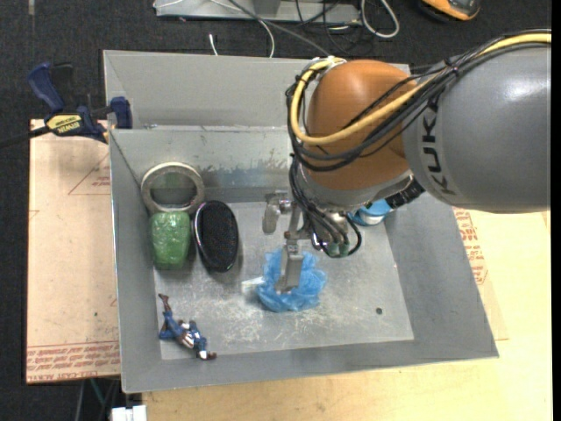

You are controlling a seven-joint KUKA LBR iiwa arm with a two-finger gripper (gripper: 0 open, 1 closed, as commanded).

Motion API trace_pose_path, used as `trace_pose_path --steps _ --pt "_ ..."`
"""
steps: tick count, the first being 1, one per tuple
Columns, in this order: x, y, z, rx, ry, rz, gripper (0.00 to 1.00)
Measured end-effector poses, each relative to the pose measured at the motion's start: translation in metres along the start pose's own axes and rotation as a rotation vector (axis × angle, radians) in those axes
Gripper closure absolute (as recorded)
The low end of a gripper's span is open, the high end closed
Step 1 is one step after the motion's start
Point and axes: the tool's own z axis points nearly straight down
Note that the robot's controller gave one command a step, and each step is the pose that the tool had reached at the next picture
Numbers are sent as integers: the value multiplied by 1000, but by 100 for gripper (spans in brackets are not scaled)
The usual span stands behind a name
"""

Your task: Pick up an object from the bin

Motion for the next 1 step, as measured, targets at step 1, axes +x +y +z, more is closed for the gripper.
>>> trace_pose_path --steps 1 --pt "-2 -1 -3 -1 -8 4 0"
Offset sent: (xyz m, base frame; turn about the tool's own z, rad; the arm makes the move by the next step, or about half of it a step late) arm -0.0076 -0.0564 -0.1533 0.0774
